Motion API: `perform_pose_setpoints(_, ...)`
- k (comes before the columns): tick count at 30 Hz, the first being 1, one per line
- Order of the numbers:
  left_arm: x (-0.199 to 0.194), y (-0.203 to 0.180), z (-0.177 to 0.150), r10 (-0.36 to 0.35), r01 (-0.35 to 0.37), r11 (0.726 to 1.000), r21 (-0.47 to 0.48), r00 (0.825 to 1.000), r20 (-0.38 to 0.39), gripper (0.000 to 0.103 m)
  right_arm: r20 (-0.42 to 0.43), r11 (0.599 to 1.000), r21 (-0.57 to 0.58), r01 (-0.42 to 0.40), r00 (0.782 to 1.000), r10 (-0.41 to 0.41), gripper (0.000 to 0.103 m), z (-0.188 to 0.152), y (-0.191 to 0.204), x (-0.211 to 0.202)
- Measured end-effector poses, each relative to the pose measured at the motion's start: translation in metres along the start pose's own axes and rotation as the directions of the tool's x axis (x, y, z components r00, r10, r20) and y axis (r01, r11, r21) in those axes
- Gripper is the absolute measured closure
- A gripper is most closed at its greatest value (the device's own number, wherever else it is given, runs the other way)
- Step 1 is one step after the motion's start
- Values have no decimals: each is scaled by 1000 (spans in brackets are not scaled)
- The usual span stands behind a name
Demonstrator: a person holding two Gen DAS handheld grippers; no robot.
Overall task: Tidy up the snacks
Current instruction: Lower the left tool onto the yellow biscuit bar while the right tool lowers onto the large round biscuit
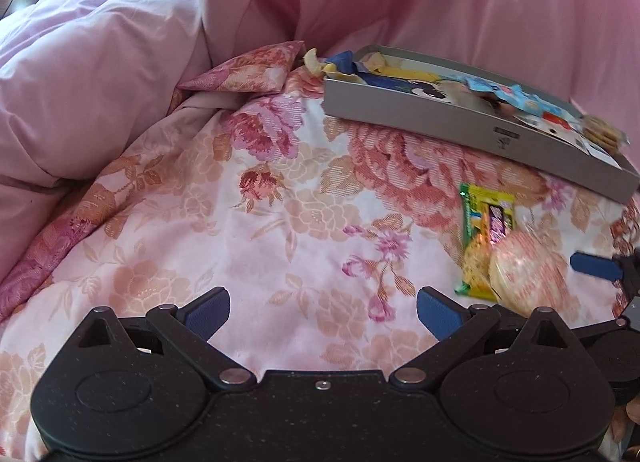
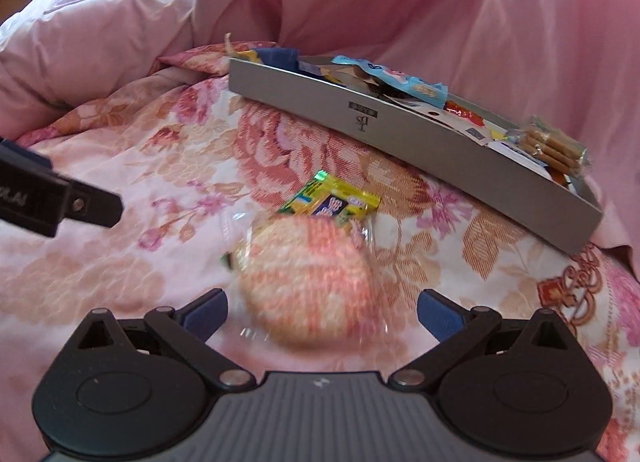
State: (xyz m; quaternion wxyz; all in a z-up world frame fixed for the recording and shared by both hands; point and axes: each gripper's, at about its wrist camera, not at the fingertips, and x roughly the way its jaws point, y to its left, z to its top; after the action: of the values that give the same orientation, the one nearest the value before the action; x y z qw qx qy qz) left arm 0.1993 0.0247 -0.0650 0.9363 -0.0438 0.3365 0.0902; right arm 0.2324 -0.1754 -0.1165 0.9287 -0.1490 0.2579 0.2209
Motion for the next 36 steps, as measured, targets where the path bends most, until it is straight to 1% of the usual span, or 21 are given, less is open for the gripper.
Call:
perform_pose_setpoints(3,7,0,2,-6,6,1000,-22,1000,-2,3,5,997,55,-47,999,47,1,0,-9,3)
perform_pose_setpoints(5,11,-1,2,-7,7,1000,-24,1000,-6,3,20,996,64,-67,998,66,9,-1,-12,0)
perform_pose_setpoints(6,13,-2,2,-7,7,1000,-15,1000,-8,3,21,995,64,-77,997,76,11,0,-13,0)
perform_pose_setpoints(7,13,-4,2,-4,4,1000,-2,1000,-9,3,25,995,65,-81,996,80,16,0,-13,-1)
perform_pose_setpoints(10,12,-7,-1,20,-20,999,27,1000,2,3,28,993,79,-93,995,91,21,-1,-16,-3)
perform_pose_setpoints(13,8,-9,-3,4,-4,999,49,1000,10,3,4,992,84,-94,996,94,25,-1,-20,-6)
perform_pose_setpoints(16,7,-14,-6,-22,21,997,74,1000,12,3,-50,998,56,-31,998,34,26,-1,-24,-11)
perform_pose_setpoints(19,6,-22,-9,-62,61,993,103,998,9,3,-118,998,61,27,993,-20,26,-5,-34,-17)
perform_pose_setpoints(23,10,-33,-10,-123,121,985,124,992,6,3,-183,993,105,54,983,-34,25,-9,-48,-22)
perform_pose_setpoints(28,29,-47,0,-183,180,980,80,983,24,3,-197,993,43,108,976,-97,25,-10,-52,-19)
perform_pose_setpoints(30,36,-54,4,-205,202,977,74,978,39,3,-195,993,43,113,975,-103,24,-10,-56,-17)
perform_pose_setpoints(32,43,-65,6,-224,218,971,98,973,51,3,-192,992,54,117,976,-105,23,-9,-60,-15)
perform_pose_setpoints(36,54,-89,9,-233,216,954,207,971,58,7,-185,991,67,118,977,-104,19,-10,-65,-13)
